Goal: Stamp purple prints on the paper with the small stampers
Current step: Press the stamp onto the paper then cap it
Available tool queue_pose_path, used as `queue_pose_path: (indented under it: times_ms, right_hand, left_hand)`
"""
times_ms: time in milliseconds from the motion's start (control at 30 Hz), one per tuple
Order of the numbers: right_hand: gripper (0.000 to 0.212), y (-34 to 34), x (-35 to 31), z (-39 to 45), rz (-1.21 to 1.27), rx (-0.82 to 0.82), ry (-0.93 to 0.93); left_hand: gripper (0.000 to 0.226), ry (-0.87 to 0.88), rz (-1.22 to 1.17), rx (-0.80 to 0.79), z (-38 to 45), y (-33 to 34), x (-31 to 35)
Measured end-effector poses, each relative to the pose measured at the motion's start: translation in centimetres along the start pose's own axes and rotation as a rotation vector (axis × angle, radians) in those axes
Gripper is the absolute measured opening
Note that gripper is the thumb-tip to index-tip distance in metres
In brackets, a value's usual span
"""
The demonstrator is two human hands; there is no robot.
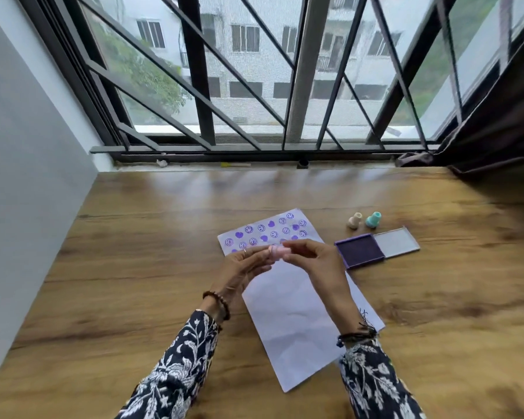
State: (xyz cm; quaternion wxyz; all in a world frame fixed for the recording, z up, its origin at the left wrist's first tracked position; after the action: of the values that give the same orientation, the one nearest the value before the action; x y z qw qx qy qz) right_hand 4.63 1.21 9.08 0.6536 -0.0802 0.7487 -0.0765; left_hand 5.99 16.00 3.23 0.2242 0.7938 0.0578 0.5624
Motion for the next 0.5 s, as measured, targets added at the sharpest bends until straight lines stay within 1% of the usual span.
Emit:
queue_pose_path:
  times_ms: [67,167,233,300,367,400,433,500]
  right_hand:
    - [0.019,-0.5,0.1,0.1,0.027,0.004,0.016]
    - [0.014,-1.5,0.2,0.5,0.075,0.019,0.023]
    - [0.014,-2.6,0.4,0.8,0.109,0.043,0.038]
    - [0.024,-3.7,0.8,1.2,0.106,0.053,0.070]
    - [0.029,-4.8,1.3,1.9,0.060,0.031,0.098]
    - [0.030,-5.4,1.5,2.5,0.018,0.031,0.108]
    - [0.030,-6.1,1.8,3.1,-0.036,0.049,0.110]
    - [0.022,-7.8,2.2,4.7,-0.192,0.117,0.091]
  left_hand:
    - [0.013,0.015,0.034,-0.036,0.0,0.6,0.2]
    - [0.029,0.023,0.046,-0.078,0.6,1.4,0.3]
    - [0.030,0.033,0.041,-0.084,1.3,2.4,0.6]
    - [0.025,0.054,0.054,-0.080,2.0,3.6,0.7]
    - [0.021,0.060,0.090,-0.050,2.9,4.6,0.3]
    - [0.022,0.054,0.115,-0.024,3.4,5.1,0.0]
    - [0.024,0.051,0.148,0.011,3.9,5.5,-0.3]
    - [0.027,0.063,0.230,0.096,5.1,6.1,-0.7]
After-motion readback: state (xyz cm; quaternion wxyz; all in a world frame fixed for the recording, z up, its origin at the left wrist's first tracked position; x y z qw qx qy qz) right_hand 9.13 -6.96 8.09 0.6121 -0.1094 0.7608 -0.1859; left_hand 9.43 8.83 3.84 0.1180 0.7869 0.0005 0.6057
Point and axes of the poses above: each hand's wrist, its own z-axis towards the middle knuckle, its own y-axis out of the palm, x = y × z, the point moved 6 cm from there along z, towards the middle knuckle, and after that the axes turned 4 degrees about -x, right-handed, at the moved point
